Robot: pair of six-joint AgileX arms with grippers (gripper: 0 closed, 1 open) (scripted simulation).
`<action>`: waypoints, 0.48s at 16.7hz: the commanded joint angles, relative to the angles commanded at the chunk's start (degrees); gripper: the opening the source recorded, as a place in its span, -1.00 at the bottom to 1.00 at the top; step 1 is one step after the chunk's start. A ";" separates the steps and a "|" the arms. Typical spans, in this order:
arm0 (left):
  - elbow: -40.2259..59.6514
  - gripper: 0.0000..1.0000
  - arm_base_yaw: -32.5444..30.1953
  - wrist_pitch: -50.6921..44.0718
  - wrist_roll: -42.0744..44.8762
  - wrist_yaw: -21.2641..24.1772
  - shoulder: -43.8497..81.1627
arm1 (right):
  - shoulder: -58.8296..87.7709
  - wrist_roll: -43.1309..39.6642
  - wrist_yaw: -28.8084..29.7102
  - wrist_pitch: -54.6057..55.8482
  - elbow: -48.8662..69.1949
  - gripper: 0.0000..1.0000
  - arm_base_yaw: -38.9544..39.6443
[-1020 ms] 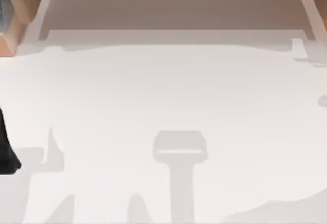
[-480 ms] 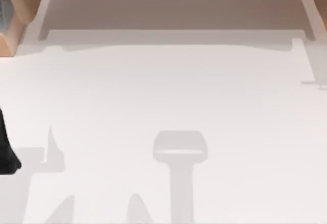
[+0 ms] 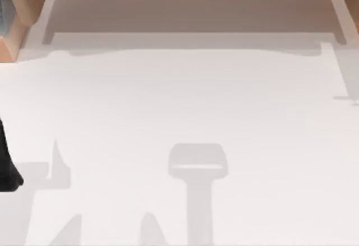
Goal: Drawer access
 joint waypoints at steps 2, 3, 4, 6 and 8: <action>0.00 1.00 0.00 0.00 0.00 0.00 0.00 | -1.15 0.04 -1.87 2.16 -3.36 -1.00 -1.94; 0.00 1.00 0.00 0.00 0.00 0.00 0.00 | -1.74 0.07 -2.82 3.24 -5.06 -1.00 -2.93; 0.00 1.00 0.00 0.00 0.00 0.00 0.00 | -2.29 0.10 -3.68 4.22 -6.62 -1.00 -3.83; 0.00 1.00 0.00 0.00 0.00 0.00 0.00 | -3.08 0.14 -4.88 5.57 -8.78 -1.00 -5.05; 0.00 1.00 0.00 0.00 0.00 0.00 0.00 | -3.21 0.15 -5.08 5.79 -9.14 -1.00 -5.24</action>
